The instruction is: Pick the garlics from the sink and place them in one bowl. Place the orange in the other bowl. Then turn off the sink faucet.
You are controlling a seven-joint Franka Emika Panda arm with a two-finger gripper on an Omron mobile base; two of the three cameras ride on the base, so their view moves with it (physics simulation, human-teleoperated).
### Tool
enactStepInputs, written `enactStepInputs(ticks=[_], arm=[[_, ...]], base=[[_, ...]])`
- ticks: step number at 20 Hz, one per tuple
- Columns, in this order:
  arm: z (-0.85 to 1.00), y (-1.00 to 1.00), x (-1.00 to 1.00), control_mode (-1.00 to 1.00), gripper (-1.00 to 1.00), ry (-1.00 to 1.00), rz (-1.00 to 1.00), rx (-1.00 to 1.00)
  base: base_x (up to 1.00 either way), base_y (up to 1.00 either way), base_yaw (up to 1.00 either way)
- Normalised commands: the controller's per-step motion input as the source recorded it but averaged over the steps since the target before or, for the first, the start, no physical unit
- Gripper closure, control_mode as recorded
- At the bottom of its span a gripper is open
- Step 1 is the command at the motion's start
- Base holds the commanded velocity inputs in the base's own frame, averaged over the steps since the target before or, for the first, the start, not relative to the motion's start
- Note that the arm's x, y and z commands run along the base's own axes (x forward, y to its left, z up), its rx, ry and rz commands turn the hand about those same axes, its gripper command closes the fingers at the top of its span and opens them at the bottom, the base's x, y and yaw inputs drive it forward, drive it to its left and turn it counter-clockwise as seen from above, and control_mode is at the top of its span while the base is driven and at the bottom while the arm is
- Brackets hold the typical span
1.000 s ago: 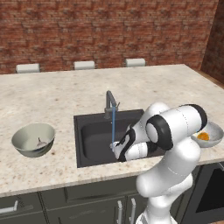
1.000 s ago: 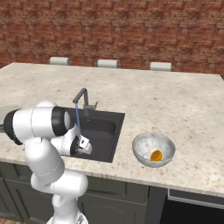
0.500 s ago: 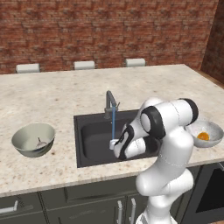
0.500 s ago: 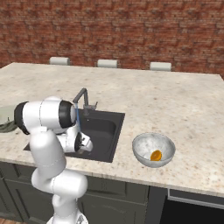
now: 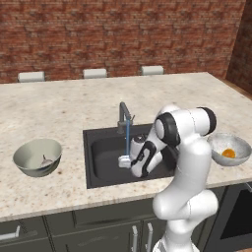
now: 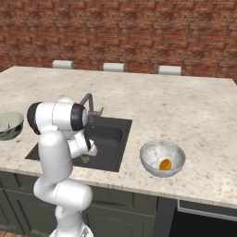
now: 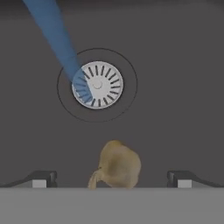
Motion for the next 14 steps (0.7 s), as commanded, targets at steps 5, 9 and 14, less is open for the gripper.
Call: enactStepInputs(ticks=[5, 9, 14], arm=[[-0.52, 0.17, -0.03, -1.00, -1.00, 0.00, -0.08, -0.10], [-0.64, -0.17, -0.08, -1.00, -1.00, 0.00, -0.10, -0.08], [-0.40, -0.22, 0.00, -1.00, -1.00, -0.01, -0.08, -0.04]], base=[[0.00, 0.00, 0.00], [0.00, 0.00, 0.00], [0.00, 0.00, 0.00]])
